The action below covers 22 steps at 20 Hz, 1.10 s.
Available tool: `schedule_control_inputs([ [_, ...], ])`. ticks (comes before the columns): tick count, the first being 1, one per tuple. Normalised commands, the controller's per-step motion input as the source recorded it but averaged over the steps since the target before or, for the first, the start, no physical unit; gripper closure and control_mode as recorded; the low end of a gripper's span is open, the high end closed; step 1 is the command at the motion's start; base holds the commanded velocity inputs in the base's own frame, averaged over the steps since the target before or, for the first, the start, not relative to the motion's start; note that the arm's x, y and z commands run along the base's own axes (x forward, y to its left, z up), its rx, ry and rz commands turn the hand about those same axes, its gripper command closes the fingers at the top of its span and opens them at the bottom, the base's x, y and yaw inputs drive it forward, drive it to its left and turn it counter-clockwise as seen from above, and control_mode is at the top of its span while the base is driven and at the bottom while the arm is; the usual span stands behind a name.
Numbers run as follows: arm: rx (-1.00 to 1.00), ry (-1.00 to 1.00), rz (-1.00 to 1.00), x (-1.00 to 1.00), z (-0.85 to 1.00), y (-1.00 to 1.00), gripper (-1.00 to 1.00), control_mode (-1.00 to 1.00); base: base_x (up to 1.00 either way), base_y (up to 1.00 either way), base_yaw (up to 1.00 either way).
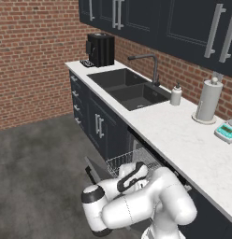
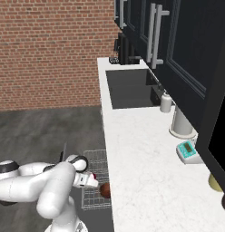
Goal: Pick up the cup and bowl from the counter, place them in the dishwasher, and close the dishwasher door.
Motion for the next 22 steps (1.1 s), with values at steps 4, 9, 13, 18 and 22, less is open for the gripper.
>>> schedule_control_inputs([
  [4, 0.12, 0.14, 0.00, 0.06, 0.94, 0.00, -1.00, -1.00, 0.00, 0.00, 0.00],
  [9, 0.13, 0.12, 0.00, 0.00, 1.00, 0.06, -1.00, -1.00, 0.00, 0.00, 0.00],
  [13, 0.08, 0.22, 0.00, 0.00, 1.00, 0.37, -1.00, -1.00, 0.00, 0.00, 0.00],
  [18, 0.04, 0.31, 0.00, 0.00, 1.00, 0.72, -1.00, -1.00, 0.00, 0.00, 0.00],
  [22, 0.00, 0.40, 0.00, 0.02, 1.00, 0.99, -1.00, -1.00, 0.00, 0.00, 0.00],
])
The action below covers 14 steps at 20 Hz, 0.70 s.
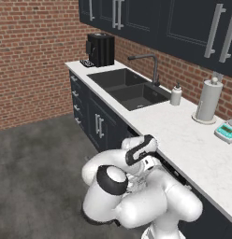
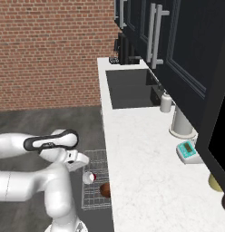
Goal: Pick up the cup and bowl from the counter, place them in the dishwasher, and close the dishwasher door.
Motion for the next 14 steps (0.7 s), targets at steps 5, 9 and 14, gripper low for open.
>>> schedule_control_inputs([
  [5, -0.01, 0.38, 0.01, 0.00, 0.95, 1.00, -1.00, -1.00, 0.00, 0.00, 0.00],
  [9, -0.10, 0.25, 0.00, 0.00, 0.62, 1.00, -1.00, -1.00, 0.00, 0.00, 0.00],
  [14, -0.17, 0.16, 0.00, 0.00, 0.42, 1.00, -1.00, -1.00, 0.00, 0.00, 0.00],
])
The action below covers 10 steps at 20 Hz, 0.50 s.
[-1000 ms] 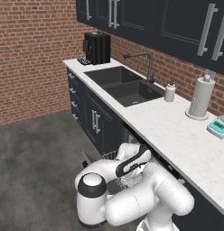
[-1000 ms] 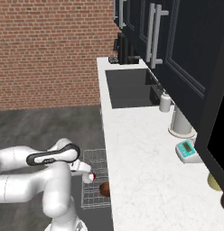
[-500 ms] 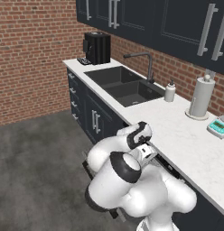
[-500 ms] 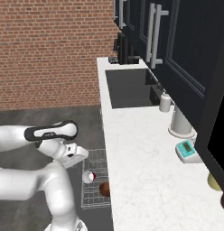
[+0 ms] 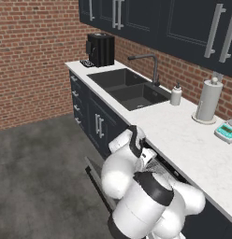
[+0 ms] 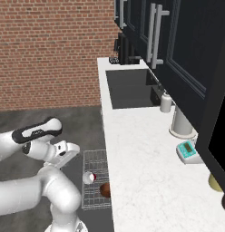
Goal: Pick up the cup and bowl from the counter, place them in the dishwasher, and close the dishwasher door.
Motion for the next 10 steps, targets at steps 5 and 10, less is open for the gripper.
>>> schedule_control_inputs([
  [5, -0.21, 0.06, 0.00, -0.11, 0.20, 1.00, -1.00, -1.00, 0.00, 0.00, 0.00],
  [10, -0.21, 0.10, 0.00, -0.06, 0.14, 1.00, -1.00, -1.00, 0.00, 0.00, 0.00],
])
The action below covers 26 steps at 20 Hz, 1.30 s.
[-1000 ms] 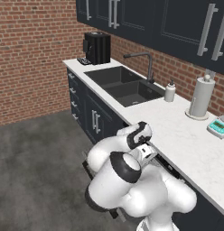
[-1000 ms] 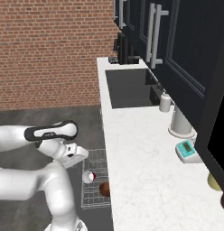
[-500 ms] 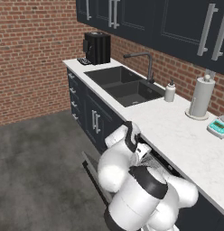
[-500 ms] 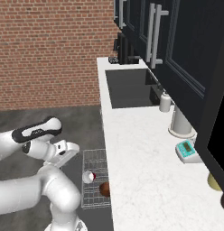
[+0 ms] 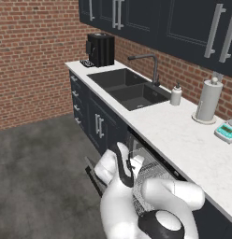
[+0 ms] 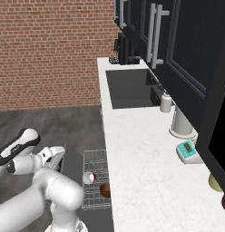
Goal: Pick up the cup and bowl from the counter, place them in the dishwasher, and close the dishwasher door.
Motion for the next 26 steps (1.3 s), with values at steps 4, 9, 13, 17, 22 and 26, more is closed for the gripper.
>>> schedule_control_inputs([
  [4, -0.21, 0.19, 0.00, 0.00, 0.17, 1.00, -1.00, -1.00, 0.00, 0.00, 0.00],
  [9, -0.23, 0.26, -0.01, 0.00, 0.09, 1.00, -1.00, -1.00, 0.00, 0.00, 0.00],
  [13, -0.24, 0.29, 0.00, 0.03, 0.00, 1.00, -1.00, -1.00, 0.00, 0.00, 0.00],
  [17, -0.27, 0.22, 0.00, 0.05, 0.00, 1.00, -1.00, -1.00, 0.00, 0.00, 0.00],
  [22, -0.29, 0.12, 0.00, 0.09, -0.17, 1.00, -1.00, -1.00, 0.00, 0.00, 0.00],
  [26, -0.30, 0.02, 0.00, 0.11, -0.42, 1.00, -1.00, -1.00, 0.00, 0.00, 0.00],
])
